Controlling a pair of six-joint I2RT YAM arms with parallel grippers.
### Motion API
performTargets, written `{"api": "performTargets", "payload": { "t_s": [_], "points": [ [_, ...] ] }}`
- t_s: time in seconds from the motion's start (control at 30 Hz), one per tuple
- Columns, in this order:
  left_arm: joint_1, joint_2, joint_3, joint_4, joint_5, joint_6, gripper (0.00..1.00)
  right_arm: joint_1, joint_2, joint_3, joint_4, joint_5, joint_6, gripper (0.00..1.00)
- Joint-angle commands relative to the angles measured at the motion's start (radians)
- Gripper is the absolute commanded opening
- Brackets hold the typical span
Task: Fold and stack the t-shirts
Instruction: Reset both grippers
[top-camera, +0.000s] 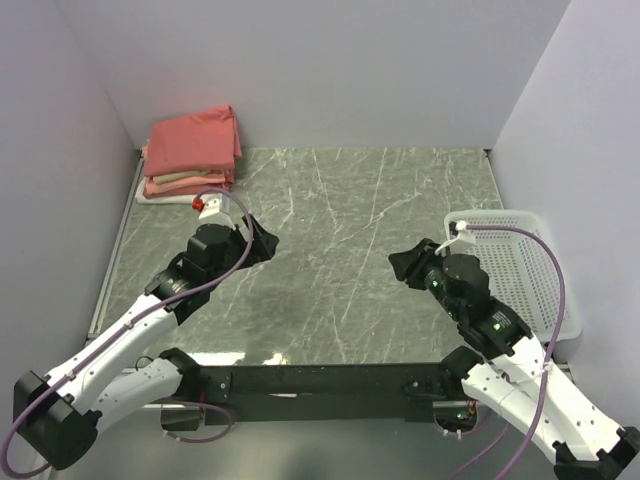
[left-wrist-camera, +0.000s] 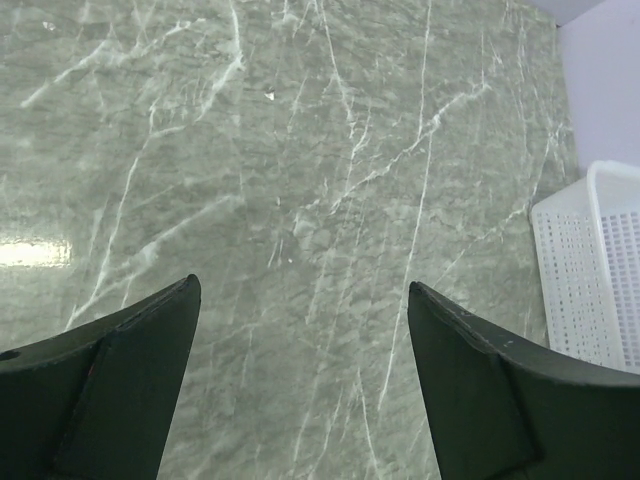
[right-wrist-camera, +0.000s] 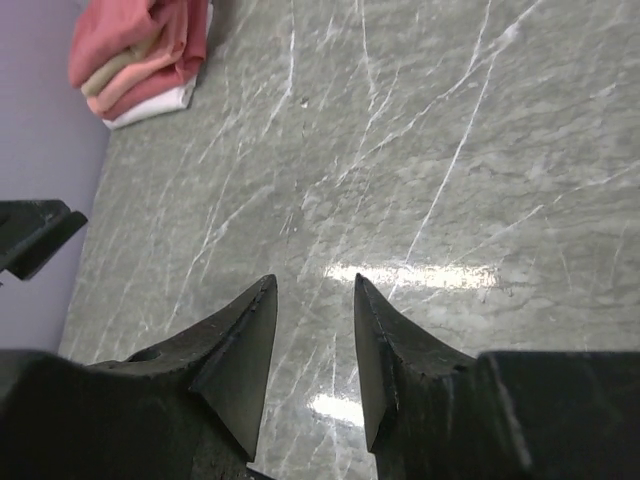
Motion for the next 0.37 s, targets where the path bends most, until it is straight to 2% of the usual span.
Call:
{"api": "performTargets", "payload": {
  "t_s": [0.0,0.33],
  "points": [
    [-0.014,-0.042,-0.014,-0.009,-0.059,-0.014,0.89,-0.004,-0.032,-0.013,0.01,0.061,0.005,0.44],
    [-0.014,-0.059,0.025,-0.056,-0.065,0.019,0.9,-0.004,0.009,0.0,0.033,0.064,0.006,0.43]
  ]
}}
